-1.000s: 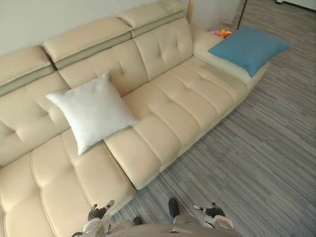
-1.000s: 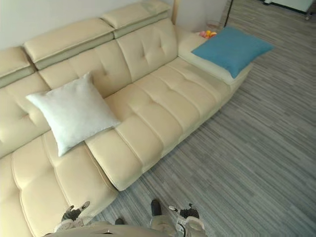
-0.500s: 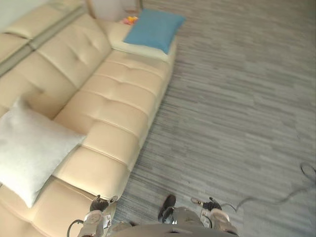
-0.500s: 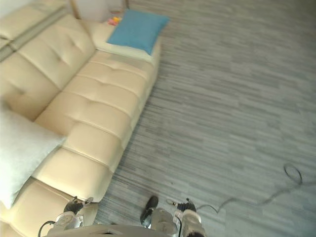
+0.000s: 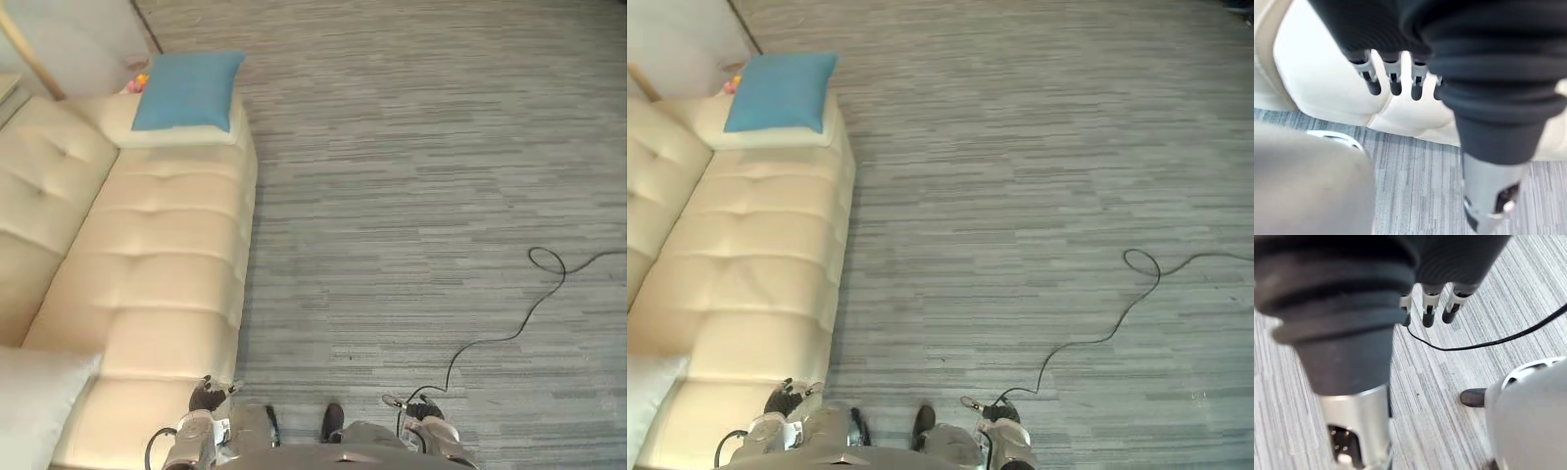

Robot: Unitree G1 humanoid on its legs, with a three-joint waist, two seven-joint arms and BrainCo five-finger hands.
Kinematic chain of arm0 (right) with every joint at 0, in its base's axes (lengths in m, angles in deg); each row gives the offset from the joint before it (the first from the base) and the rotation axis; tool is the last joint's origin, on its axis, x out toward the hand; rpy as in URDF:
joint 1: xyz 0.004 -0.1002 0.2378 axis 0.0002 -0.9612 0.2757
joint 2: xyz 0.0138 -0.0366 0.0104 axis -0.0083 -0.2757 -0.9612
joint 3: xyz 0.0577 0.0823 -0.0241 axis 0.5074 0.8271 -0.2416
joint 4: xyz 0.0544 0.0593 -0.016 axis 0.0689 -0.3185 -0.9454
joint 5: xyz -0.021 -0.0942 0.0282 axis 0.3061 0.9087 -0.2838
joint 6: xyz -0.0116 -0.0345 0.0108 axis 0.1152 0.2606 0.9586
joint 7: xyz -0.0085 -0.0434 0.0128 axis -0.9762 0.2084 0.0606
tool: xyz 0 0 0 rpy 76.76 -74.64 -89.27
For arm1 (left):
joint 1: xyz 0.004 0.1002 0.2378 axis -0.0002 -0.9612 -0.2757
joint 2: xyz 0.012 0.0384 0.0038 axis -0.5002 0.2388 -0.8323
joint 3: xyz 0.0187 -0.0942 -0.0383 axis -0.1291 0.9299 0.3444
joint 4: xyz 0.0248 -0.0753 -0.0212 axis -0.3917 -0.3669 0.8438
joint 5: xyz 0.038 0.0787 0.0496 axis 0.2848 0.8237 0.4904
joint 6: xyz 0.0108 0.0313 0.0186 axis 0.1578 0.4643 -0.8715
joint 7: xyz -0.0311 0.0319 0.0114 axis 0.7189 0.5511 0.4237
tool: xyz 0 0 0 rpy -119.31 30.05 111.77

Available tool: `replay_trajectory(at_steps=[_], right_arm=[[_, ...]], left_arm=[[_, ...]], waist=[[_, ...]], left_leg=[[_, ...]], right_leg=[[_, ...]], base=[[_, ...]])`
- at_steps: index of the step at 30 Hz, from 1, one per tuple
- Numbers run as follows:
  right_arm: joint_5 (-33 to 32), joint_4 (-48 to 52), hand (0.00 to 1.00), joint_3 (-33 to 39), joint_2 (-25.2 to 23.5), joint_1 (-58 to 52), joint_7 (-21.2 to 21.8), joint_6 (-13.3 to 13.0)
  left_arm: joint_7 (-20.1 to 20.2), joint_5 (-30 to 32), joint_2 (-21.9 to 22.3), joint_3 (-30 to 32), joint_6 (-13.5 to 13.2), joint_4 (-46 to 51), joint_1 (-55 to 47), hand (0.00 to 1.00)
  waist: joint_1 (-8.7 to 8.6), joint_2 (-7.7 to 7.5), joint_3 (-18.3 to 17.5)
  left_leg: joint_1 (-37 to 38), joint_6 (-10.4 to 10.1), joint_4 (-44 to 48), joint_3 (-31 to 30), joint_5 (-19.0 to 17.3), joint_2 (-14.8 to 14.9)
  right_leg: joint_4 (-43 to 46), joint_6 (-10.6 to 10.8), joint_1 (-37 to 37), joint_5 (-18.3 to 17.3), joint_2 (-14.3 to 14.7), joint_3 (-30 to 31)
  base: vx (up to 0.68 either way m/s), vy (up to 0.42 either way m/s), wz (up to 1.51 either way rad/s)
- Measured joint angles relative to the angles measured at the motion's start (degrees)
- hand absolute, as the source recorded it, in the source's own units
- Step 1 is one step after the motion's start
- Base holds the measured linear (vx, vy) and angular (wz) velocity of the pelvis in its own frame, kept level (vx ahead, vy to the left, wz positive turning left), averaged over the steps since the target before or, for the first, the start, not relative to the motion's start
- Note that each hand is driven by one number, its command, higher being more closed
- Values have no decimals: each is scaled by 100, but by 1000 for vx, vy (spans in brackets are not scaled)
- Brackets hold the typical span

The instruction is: Pick up cushions and gather them together orderly.

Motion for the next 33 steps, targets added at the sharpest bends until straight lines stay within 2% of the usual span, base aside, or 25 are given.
replay_trajectory(at_steps=[2, 3, 4, 5, 6, 7, 9, 10, 11, 12, 13, 14, 15, 17, 20, 21, 22, 23, 24, 25, 27, 28, 30, 32, 33], right_arm=[[1, 25, 0, -1, -8, -28, -2, -3], [0, 26, 0, -4, -4, -27, -2, -3], [0, 28, 0, -9, -1, -26, -3, -3], [1, 34, 0, -20, -14, -27, -3, -3], [5, 34, 0, -33, -20, -20, -1, -3], [6, 12, 0, -119, -30, -52, 5, -2], [7, 2, 0, -125, -76, -183, 12, -2], [9, -21, 0, -136, -117, -182, 18, -2], [12, -46, 0, -137, -120, -209, 33, -3], [12, -42, 0, -138, -117, -204, 36, -4], [18, -42, 0, -138, -112, -202, 74, -7], [33, -36, 0, -135, -94, -202, 88, -9], [81, -37, 0, -135, -67, -200, 92, -10], [140, -32, 0, -141, -68, -123, 94, -11], [163, 19, 0, -129, -53, -45, 111, -48], [164, 143, 0, -134, -54, -33, 117, -74], [168, 191, 0, -138, -68, -21, 114, -76], [166, 189, 0, -139, -75, -15, 114, -74], [156, 189, 0, -121, -100, -54, 116, -71], [156, 192, 0, -98, -75, -42, 108, -69], [179, 183, 0, 40, 17, -23, 83, -60], [174, 188, 0, 123, 51, -22, 76, -60], [174, 237, 0, 276, 43, -39, 70, -66], [160, 272, 0, 270, 39, -144, 63, -64], [106, 382, 0, 245, 39, -276, 61, -65]], left_arm=[[-25, -15, 52, 113, -1, 30, -12, 0], [-28, -18, 50, 149, -1, 31, -4, 0], [-36, -25, 46, 169, 3, 22, -10, 0], [-42, -39, 34, 230, 6, -10, -22, 0], [-44, -58, 30, 269, 5, -7, -19, 0], [-51, -138, -14, 303, 0, 0, -25, 0], [-60, -163, -47, 323, -3, -41, -49, 0], [-70, -166, -117, 325, 1, -135, -49, 0], [-71, -192, -180, 315, 8, -197, -92, 0], [-71, -193, -203, 307, 9, -199, -126, 0], [-72, -192, -248, 223, 14, -195, -183, 0], [-74, -192, -279, 137, 21, -197, -222, 0], [-77, -192, -280, 103, 46, -200, -242, 0], [-111, -200, -289, 45, 51, -210, -232, 0], [-121, -197, -264, 35, 82, -223, -181, 0], [-123, -193, -252, 29, 99, -228, -118, 0], [-133, -186, -260, 32, 101, -234, -95, 0], [-139, -185, -269, 34, 101, -233, -94, 0], [-141, -182, -325, 43, 99, -236, -90, 0], [-143, -182, -308, 48, 103, -305, -64, 0], [-129, -182, -135, 58, 108, -502, 11, 0], [-136, -177, -25, 136, 107, -505, 8, 0], [-139, -176, 75, 185, 107, -489, 5, 0], [-137, -177, 109, 234, 109, -391, 6, 0], [-141, -183, 122, 274, 105, -330, 10, 0]], waist=[[85, 43, 12], [170, 54, 2], [203, 62, -19], [216, 40, -97], [217, 54, -123], [231, -94, -157], [258, -256, -248], [238, -334, -297], [142, -347, -297], [114, -364, -293], [86, -369, -278], [75, -351, -248], [41, -308, -208], [-46, -283, -185], [-188, -288, -153], [-255, -261, -110], [-294, -299, -62], [-321, -353, -38], [-387, -587, -3], [-394, -609, 14], [-386, -370, 82], [-370, -233, 83], [-397, -85, 45], [-454, -60, 58], [-415, -45, 91]], left_leg=[[-39, -121, -1278, -265, 664, -101], [-42, -121, -1461, -310, 931, -105], [-41, -61, -1470, -382, 1142, -112], [-135, 161, -1316, -483, 1372, -199], [-177, 229, -1160, -502, 1366, -230], [-186, 397, -706, -357, 967, -334], [-89, 410, -635, -187, 714, -457], [60, 536, -570, -60, 599, -542], [390, 666, -460, 25, 351, -604], [552, 711, -462, 39, 292, -640], [950, 768, -565, 49, 153, -679], [1308, 782, -711, 43, 56, -698], [1735, 816, -976, -37, 18, -712], [2322, 813, -1510, -94, 20, -615], [2631, 813, -1756, -171, 20, -427], [2745, 813, -1827, -255, 20, -276], [2872, 812, -1910, -272, 20, -198], [2939, 806, -1946, -300, 16, -202], [3125, 652, -2039, -470, -68, -336], [3252, 526, -2036, -570, -148, -278], [3296, 478, -1839, -738, -161, -70], [3231, 355, -1586, -829, -85, 65], [2842, 2, -588, -1136, 258, 293], [2306, -337, 654, -1392, 838, 396], [1921, -545, 1591, -1419, 1577, 522]], right_leg=[[-229, 69, 181, -10, 0, 208], [-320, 135, 261, -40, 23, 387], [-358, 191, 299, -71, 38, 515], [-290, 323, 278, -159, 6, 720], [-190, 376, 251, -218, -36, 793], [349, 564, 96, -649, -236, 961], [985, 804, -118, -901, -379, 1077], [1825, 1102, -354, -1083, -534, 1221], [2993, 1490, -619, -944, -633, 1317], [3348, 1619, -701, -812, -680, 1310], [4156, 1761, -881, -459, -801, 1228], [4787, 1582, -987, -457, -965, 962], [5229, 1110, -1111, -677, -1203, 455], [4960, 713, -1348, -1066, -1273, -117], [3754, 601, -1839, -1149, -1151, -353], [2787, 623, -2037, -861, -1009, -277], [1671, 723, -2129, -253, -914, -31], [1144, 783, -2129, 51, -926, 120], [337, 1060, -2170, 734, -1104, 531], [539, 1042, -2170, 1122, -1086, 552], [1096, 882, -2294, 1172, -906, 593], [1314, 642, -2321, 992, -790, 541], [1520, 480, -2162, 615, -649, 309], [1529, 428, -1823, 375, -637, 102], [1478, 353, -1468, 194, -607, 17]], base=[[274, 143, -74], [310, 156, -80], [373, 190, -83], [319, 169, -61], [500, 270, -64], [336, 181, -47], [368, 165, -34], [495, 192, -17], [512, 180, -9], [596, 168, -4], [491, 106, -1], [463, 52, 6], [447, 6, 9], [468, -48, 11], [412, -146, 17], [516, -284, 33], [434, -247, 38], [478, -334, 54], [397, -286, 45], [576, -409, 39], [318, -218, 4], [374, -237, -8], [576, -330, 11], [373, -198, 45], [385, -137, 47]])
